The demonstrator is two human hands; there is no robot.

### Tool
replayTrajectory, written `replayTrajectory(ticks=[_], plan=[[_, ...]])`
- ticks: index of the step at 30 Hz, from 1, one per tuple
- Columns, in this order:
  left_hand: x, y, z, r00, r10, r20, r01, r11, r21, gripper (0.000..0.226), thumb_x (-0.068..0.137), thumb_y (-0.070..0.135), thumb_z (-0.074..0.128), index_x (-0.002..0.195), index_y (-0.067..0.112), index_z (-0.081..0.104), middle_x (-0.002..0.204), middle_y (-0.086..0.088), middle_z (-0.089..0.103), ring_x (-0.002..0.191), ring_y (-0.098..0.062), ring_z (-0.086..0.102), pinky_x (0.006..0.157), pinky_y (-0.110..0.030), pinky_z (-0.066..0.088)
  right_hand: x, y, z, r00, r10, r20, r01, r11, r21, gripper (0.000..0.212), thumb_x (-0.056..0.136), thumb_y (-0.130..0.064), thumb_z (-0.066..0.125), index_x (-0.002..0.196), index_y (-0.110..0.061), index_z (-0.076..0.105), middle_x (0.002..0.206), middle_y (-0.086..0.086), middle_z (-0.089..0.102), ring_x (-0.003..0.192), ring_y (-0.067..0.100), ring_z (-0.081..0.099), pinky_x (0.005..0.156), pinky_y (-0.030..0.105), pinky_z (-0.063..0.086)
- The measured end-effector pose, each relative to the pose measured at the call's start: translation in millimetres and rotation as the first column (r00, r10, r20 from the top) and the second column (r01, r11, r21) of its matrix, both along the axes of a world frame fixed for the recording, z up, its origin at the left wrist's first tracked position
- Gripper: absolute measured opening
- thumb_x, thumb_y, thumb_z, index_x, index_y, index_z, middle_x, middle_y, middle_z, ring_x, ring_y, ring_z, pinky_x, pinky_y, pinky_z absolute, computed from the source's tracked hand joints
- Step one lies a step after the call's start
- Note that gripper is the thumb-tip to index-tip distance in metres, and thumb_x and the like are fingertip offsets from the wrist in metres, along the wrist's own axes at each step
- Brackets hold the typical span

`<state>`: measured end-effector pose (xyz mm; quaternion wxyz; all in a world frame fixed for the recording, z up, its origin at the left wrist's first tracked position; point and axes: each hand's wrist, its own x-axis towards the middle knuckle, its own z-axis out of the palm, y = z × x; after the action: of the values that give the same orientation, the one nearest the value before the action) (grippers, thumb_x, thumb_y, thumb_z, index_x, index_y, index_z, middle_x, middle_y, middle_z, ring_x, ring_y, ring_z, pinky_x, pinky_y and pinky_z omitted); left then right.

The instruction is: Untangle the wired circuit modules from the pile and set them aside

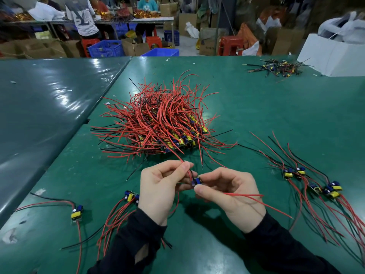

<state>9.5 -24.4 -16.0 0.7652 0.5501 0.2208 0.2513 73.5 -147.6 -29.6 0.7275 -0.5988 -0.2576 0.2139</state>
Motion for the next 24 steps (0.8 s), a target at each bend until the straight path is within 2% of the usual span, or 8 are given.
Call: replayTrajectory(ticks=[4,8,12,16,19,20,22,24], plan=[[-1,-3,1,0.997,0.066,0.041,-0.071,0.989,0.128,0.015,0.082,-0.003,0.062,0.071,0.001,0.071,0.057,-0.01,0.067,0.049,-0.011,0.062,0.047,-0.017,0.049,0,0,0,1.0,0.018,0.016,-0.018,1.0,0.005,0.016,0.056,-0.012,0.078,0.07,-0.008,0.07,0.063,0.009,0.07,0.052,0.012,0.06,0.052,0.018,0.049],[-2,3,2,0.994,0.081,0.071,-0.089,0.988,0.123,0.012,0.082,-0.004,0.062,0.078,0.002,0.071,0.066,-0.013,0.071,0.061,-0.019,0.07,0.052,-0.02,0.052,-1,-2,0,0.999,0.026,0.028,-0.026,0.999,-0.022,0.014,0.055,-0.015,0.079,0.066,-0.011,0.07,0.063,0.007,0.069,0.054,0.013,0.06,0.054,0.019,0.05],[-3,4,3,0.991,0.087,0.105,-0.097,0.992,0.084,0.014,0.081,-0.005,0.062,0.073,0.003,0.07,0.062,-0.013,0.069,0.056,-0.022,0.069,0.052,-0.022,0.053,-2,-2,-1,0.996,0.068,0.058,-0.066,0.997,-0.04,0.019,0.061,-0.005,0.085,0.07,-0.012,0.07,0.065,0.004,0.069,0.056,0.01,0.059,0.055,0.017,0.048],[-1,6,5,0.988,0.08,0.132,-0.077,0.997,-0.027,0.01,0.081,-0.002,0.061,0.08,0.001,0.07,0.065,-0.01,0.07,0.056,-0.021,0.069,0.05,-0.02,0.053,4,-8,3,0.94,0.198,0.279,-0.137,0.965,-0.223,0.037,0.069,0.009,0.073,0.098,-0.013,0.065,0.088,0.007,0.07,0.078,0.019,0.068,0.074,0.032,0.056],[-1,3,3,0.989,0.045,0.141,-0.057,0.995,0.084,0.011,0.081,0.0,0.063,0.078,0.006,0.072,0.067,-0.01,0.071,0.06,-0.022,0.071,0.052,-0.022,0.054,15,-9,4,0.919,0.178,0.353,-0.06,0.946,-0.32,0.053,0.075,0.028,0.042,0.1,-0.012,0.065,0.096,0.005,0.071,0.084,0.021,0.069,0.078,0.032,0.057],[-2,0,3,0.988,0.023,0.15,-0.045,0.989,0.143,0.011,0.079,0.003,0.064,0.078,0.008,0.073,0.068,-0.01,0.072,0.062,-0.022,0.071,0.053,-0.022,0.054,19,-10,5,0.947,0.132,0.292,-0.046,0.958,-0.283,0.054,0.077,0.029,0.037,0.095,-0.012,0.067,0.094,0.008,0.071,0.083,0.022,0.069,0.077,0.031,0.057],[-2,-3,1,0.986,-0.011,0.166,-0.035,0.961,0.273,0.009,0.075,0.011,0.067,0.076,0.012,0.076,0.072,-0.01,0.073,0.067,-0.02,0.07,0.061,-0.022,0.054,22,-9,8,0.994,0.112,0.017,-0.109,0.986,-0.126,0.037,0.084,0.021,0.045,0.089,-0.006,0.069,0.087,0.011,0.073,0.077,0.022,0.07,0.071,0.028,0.058],[-2,-5,0,0.984,-0.005,0.18,-0.061,0.932,0.356,0.009,0.072,0.015,0.068,0.074,0.015,0.076,0.073,-0.007,0.074,0.069,-0.016,0.069,0.068,-0.02,0.053,21,-8,12,0.951,0.196,-0.239,-0.202,0.979,-0.004,0.013,0.078,-0.008,0.062,0.082,-0.004,0.073,0.083,0.014,0.073,0.068,0.022,0.069,0.063,0.026,0.056]])
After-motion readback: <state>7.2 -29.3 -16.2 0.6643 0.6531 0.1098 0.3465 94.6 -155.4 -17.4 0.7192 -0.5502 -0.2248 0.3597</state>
